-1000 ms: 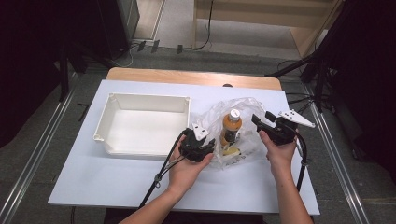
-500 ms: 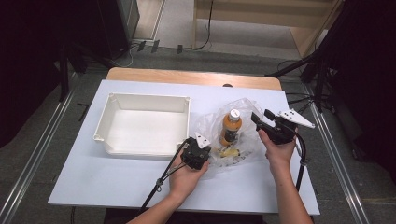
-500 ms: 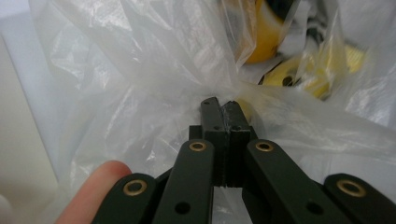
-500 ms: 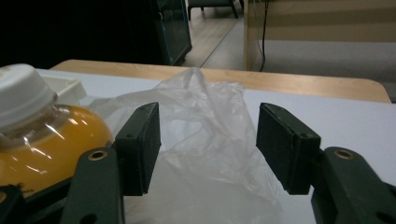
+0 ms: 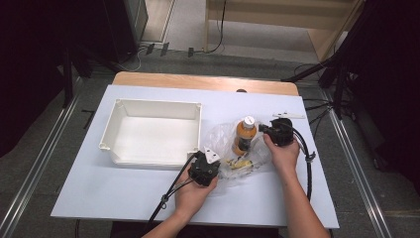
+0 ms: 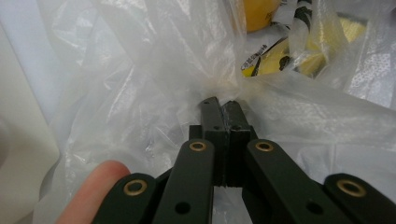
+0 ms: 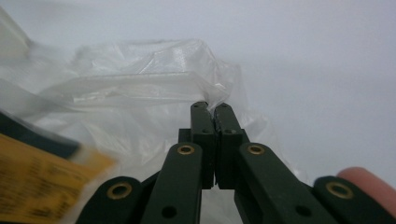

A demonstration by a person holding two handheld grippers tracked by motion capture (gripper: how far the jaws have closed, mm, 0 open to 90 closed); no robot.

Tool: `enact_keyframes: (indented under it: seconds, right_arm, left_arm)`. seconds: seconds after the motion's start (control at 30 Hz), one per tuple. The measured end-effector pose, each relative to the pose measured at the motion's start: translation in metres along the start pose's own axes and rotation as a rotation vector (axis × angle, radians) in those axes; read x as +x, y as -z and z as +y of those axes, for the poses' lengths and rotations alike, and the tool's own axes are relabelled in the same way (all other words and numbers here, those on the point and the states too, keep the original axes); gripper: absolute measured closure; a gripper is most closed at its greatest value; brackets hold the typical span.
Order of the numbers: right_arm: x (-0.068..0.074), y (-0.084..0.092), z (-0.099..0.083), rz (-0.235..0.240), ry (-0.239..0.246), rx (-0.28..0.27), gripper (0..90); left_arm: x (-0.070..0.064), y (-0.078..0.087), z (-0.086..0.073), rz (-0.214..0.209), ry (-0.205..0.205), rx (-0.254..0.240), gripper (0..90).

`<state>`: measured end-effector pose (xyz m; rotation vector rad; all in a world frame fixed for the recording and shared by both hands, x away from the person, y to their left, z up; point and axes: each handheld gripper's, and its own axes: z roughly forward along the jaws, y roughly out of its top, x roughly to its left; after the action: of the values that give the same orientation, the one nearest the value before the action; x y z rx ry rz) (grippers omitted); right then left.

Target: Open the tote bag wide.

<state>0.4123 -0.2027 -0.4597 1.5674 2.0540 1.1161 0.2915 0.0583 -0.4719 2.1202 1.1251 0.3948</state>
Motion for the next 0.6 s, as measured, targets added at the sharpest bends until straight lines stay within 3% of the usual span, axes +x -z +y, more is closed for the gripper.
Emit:
enact_keyframes:
  seconds: [0.07,0.2,0.3,0.37,0.6]
  right_arm:
    - [-0.005,-0.005,-0.006,-0.004,-0.015,0.063,90.0]
    - [-0.015,-0.006,-0.012,-0.053,-0.043,0.091,90.0]
    - [-0.014,-0.007,-0.012,-0.069,-0.032,0.098,90.0]
    - [-0.012,-0.010,-0.012,-0.104,-0.019,0.087,90.0]
    - [-0.010,-0.013,-0.011,-0.123,-0.011,0.070,90.0]
  left_arm:
    - [0.002,0.002,-0.002,-0.007,-0.001,-0.001,90.0]
    - [0.005,0.006,-0.005,-0.012,0.009,0.003,90.0]
    - [0.008,0.008,-0.007,-0.018,0.024,0.002,90.0]
    - [0.008,0.010,-0.010,-0.017,0.036,-0.002,90.0]
    - [0.010,0.014,-0.013,-0.034,0.032,-0.010,90.0]
